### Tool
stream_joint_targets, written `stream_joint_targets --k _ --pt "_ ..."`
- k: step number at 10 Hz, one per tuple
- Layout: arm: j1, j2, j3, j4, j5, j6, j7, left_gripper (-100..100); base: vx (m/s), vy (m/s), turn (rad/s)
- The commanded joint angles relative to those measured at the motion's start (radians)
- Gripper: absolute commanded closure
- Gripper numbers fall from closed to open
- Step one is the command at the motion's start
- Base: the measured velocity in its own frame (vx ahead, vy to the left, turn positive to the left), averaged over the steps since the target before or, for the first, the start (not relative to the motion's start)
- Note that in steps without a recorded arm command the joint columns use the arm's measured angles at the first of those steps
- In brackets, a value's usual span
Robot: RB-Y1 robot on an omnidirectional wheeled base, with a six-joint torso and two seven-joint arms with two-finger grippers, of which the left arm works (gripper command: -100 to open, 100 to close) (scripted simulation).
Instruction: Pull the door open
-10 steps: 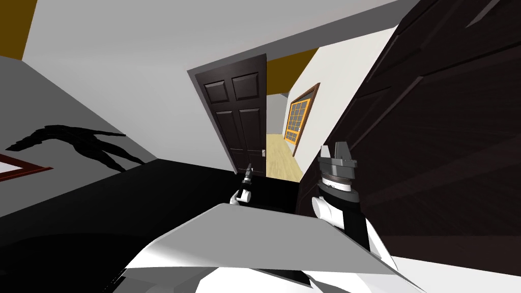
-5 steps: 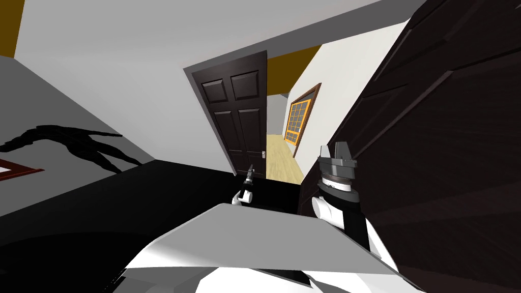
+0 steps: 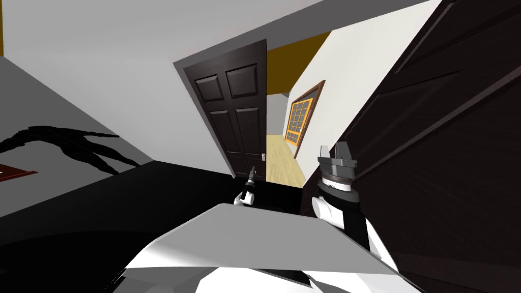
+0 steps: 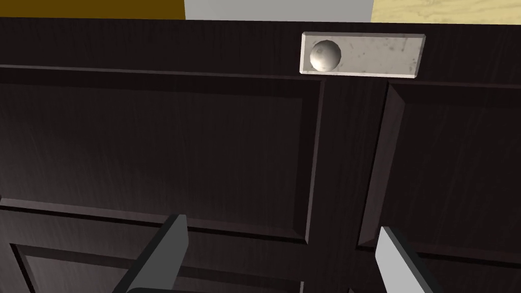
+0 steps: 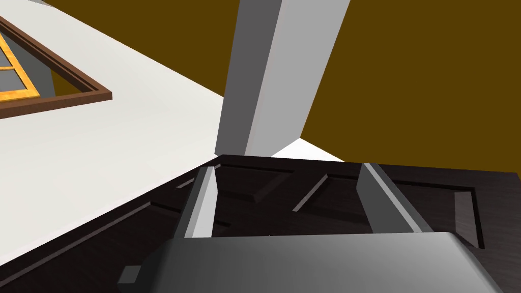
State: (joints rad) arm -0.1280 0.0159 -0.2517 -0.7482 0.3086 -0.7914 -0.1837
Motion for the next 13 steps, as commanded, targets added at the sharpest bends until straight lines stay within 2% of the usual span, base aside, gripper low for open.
stream_joint_targets --k 1,5,9,10,11,12,13 --pt "-0.018 -0.009 -0.005 0.036 0.006 -0.006 -0.007 -100 0.162 -0.007 0.016" --pt "-0.047 -0.033 -0.02 0.11 0.018 -0.024 -0.02 -100 0.139 -0.031 0.018" --pt "-0.072 -0.061 -0.032 0.176 0.029 -0.041 -0.031 -100 0.186 -0.079 0.027" --pt "-0.072 -0.061 -0.032 0.176 0.029 -0.041 -0.031 -100 0.136 -0.067 0.007" --pt "-0.061 -0.057 -0.033 0.152 0.028 -0.028 -0.035 -100 0.048 -0.024 0.003" --pt "-0.063 -0.026 -0.023 0.163 0.025 -0.015 -0.031 -100 0.023 0.071 -0.197" --pt "-0.063 -0.026 -0.023 0.163 0.025 -0.015 -0.031 -100 0.005 0.125 -0.139"
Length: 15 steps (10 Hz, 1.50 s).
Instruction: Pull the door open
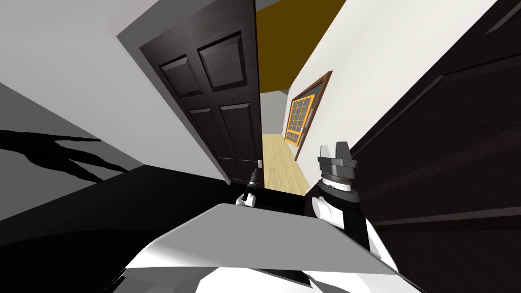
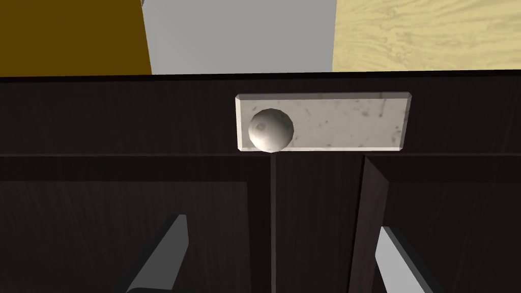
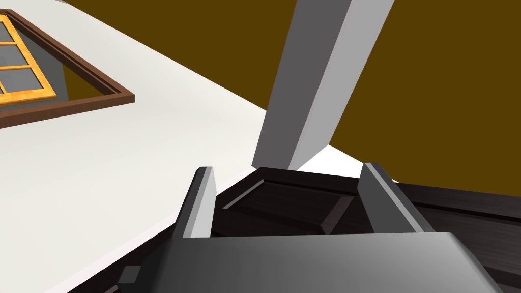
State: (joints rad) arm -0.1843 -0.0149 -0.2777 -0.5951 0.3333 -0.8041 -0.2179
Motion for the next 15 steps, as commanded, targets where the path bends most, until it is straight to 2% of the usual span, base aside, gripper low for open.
stream_joint_targets --k 1,3,4,6,7,8,9,11,12,13,14,15 --pt "-0.007 0.033 0.013 0.018 -0.002 0.012 0.005 -100 -0.015 0.128 -0.212" --pt "-0.009 0.065 0.027 0.027 -0.005 0.027 0.007 -100 -0.049 0.093 -0.191" --pt "-0.009 0.065 0.027 0.027 -0.005 0.027 0.007 -100 -0.035 0.028 -0.052" --pt "-0.011 0.102 0.049 0.035 -0.009 0.047 0.008 -100 -0.026 0.015 -0.162" --pt "-0.011 0.102 0.049 0.035 -0.009 0.047 0.008 -100 -0.022 0.027 -0.106" --pt "-0.013 0.127 0.068 0.039 -0.011 0.061 0.006 -100 -0.027 0.032 -0.178" --pt "-0.014 0.143 0.083 0.039 -0.01 0.069 0.003 -100 -0.042 0.047 -0.265" --pt "-0.014 0.143 0.083 0.039 -0.01 0.069 0.003 -100 -0.018 0.025 -0.03" --pt "-0.017 0.162 0.107 0.038 -0.006 0.075 -0.003 -100 -0.015 0.015 -0.175" --pt "-0.02 0.168 0.126 0.034 0.002 0.073 -0.009 -100 -0.028 0.026 -0.263" --pt "-0.023 0.163 0.145 0.029 0.018 0.063 -0.018 -100 -0.028 0.025 -0.131" --pt "-0.024 0.157 0.152 0.027 0.026 0.057 -0.021 -100 -0.01 0.013 -0.025"
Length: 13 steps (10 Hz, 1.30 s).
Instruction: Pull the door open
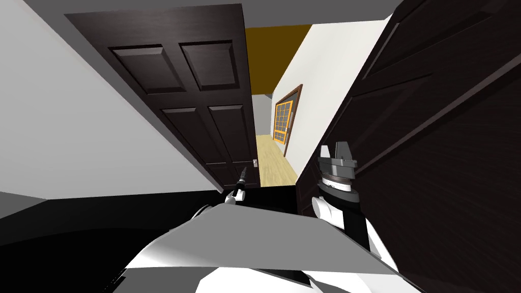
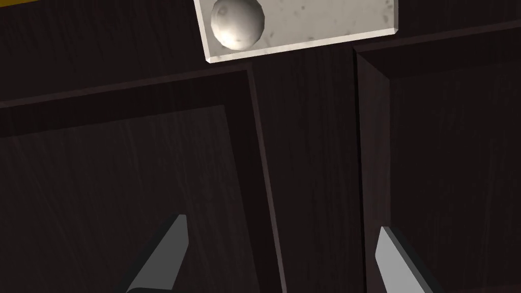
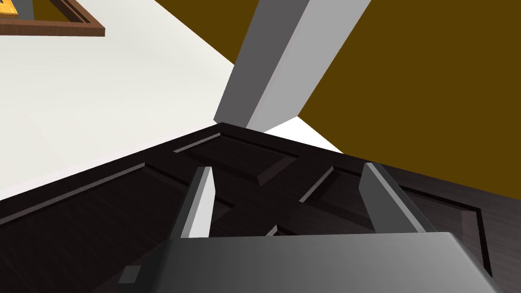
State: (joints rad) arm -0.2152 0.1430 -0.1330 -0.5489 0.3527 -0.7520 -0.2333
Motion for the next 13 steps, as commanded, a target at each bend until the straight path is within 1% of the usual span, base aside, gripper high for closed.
stream_joint_targets --k 1,2,5,7,8,9,10,13 --pt "0.003 -0.022 0.021 -0.022 0.029 -0.014 -0.014 -100 0.039 -0.027 -0.02" --pt "0.001 -0.04 0.027 -0.023 0.043 -0.026 -0.018 -100 0.113 -0.063 -0.022" --pt "-0.003 -0.08 0.035 -0.023 0.07 -0.048 -0.023 -100 0.191 -0.072 -0.007" --pt "-0.005 -0.104 0.038 -0.022 0.084 -0.06 -0.025 -100 0.206 -0.047 -0.019" --pt "-0.005 -0.111 0.038 -0.022 0.087 -0.063 -0.026 -100 0.194 -0.035 -0.021" --pt "-0.01 -0.106 0.037 -0.011 0.084 -0.066 -0.023 -100 0.067 -0.018 0.027" --pt "-0.01 -0.106 0.037 -0.011 0.084 -0.066 -0.023 100 -0.025 -0.002 -0.009" --pt "-0.01 -0.106 0.037 -0.011 0.084 -0.066 -0.023 100 -0.016 0.005 -0.01"
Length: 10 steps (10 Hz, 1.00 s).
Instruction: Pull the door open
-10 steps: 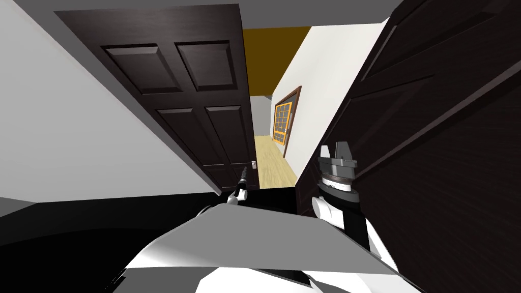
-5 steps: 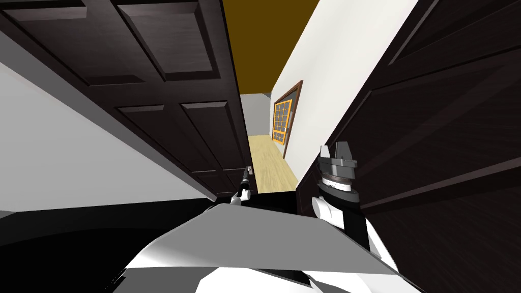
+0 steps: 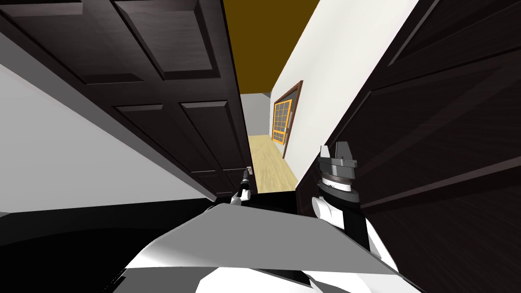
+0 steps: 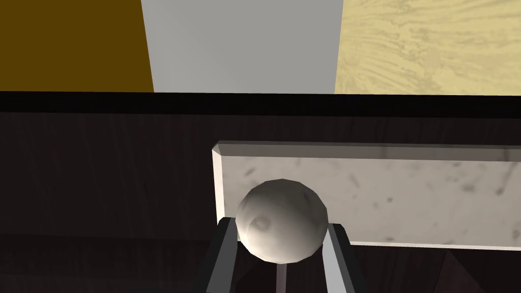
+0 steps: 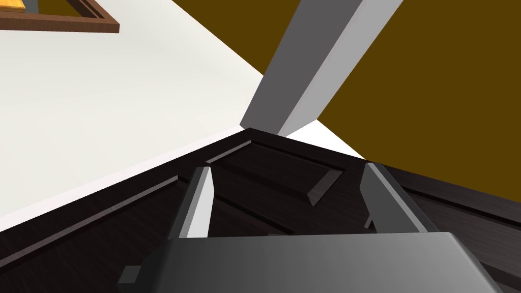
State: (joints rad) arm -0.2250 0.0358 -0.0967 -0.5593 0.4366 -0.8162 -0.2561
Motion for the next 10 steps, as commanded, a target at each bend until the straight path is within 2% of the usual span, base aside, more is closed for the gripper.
stream_joint_targets --k 1,3,10 --pt "0.0 0.001 0.001 -0.001 0.0 -0.002 0.0 100 0.0 0.0 0.0" --pt "0.0 0.004 -0.002 0.0 -0.001 -0.001 0.003 100 -0.058 0.013 -0.025" --pt "0.001 0.029 -0.013 0.002 -0.006 -0.004 0.026 100 -0.192 0.021 -0.039"
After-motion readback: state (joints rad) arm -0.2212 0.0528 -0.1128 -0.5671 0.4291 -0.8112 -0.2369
